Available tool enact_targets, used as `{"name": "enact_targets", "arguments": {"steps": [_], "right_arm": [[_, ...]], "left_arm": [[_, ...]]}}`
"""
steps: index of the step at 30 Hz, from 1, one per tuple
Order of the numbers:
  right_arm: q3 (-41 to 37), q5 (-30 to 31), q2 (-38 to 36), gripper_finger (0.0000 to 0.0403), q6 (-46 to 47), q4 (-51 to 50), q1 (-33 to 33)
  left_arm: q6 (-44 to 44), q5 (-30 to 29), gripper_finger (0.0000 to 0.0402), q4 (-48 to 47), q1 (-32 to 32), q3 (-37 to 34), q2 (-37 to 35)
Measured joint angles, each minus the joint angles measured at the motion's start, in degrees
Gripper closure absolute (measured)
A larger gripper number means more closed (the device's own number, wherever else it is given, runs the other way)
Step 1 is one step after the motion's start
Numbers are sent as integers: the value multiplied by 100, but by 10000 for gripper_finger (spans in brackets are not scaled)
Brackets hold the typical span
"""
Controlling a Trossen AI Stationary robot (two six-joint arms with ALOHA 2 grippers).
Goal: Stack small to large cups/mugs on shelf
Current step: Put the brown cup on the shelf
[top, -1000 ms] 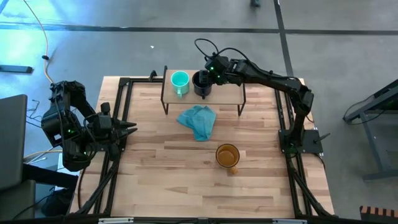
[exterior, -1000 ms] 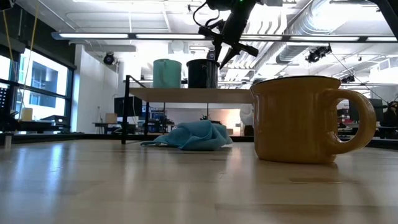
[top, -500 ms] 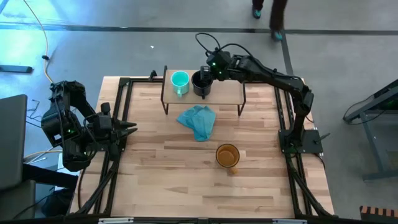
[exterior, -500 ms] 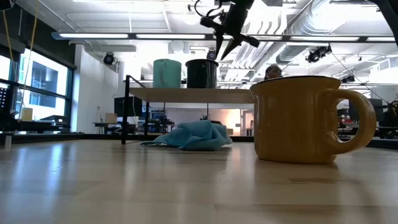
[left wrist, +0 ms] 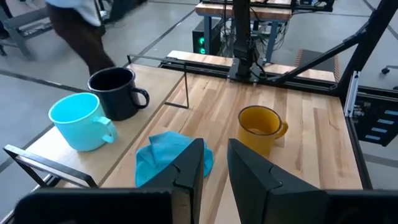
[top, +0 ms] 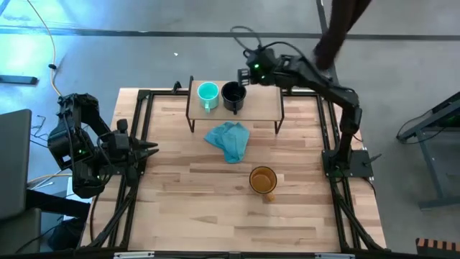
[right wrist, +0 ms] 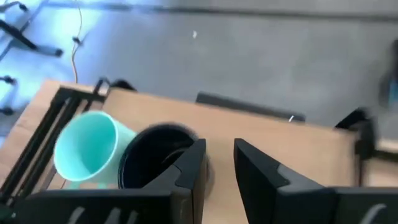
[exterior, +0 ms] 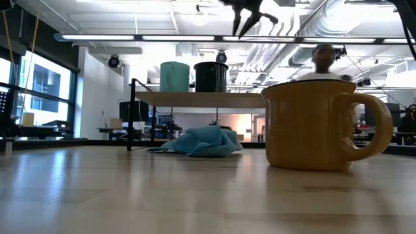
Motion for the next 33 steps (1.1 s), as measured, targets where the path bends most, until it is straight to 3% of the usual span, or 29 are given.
{"name": "enact_targets", "arguments": {"steps": [4, 9, 18, 26, 33], "right_arm": [[676, 536, -121, 329, -248, -668, 166], [-81, 900, -1070, 329, -252, -677, 424], [-1066, 1618, -2150, 329, -245, -864, 1366], [-2407, 2413, -3055, 329, -240, -552, 2467], [-4281, 2658, -3850, 329, -234, 809, 3386]], "left_arm": [[-52, 105, 339, -1, 0, 0, 0], [-106, 119, 339, 0, 0, 0, 0], [-138, 80, 339, 105, 0, 0, 0], [-140, -115, 339, 385, 1, 0, 2], [-140, -353, 339, 577, 2, 0, 120]]}}
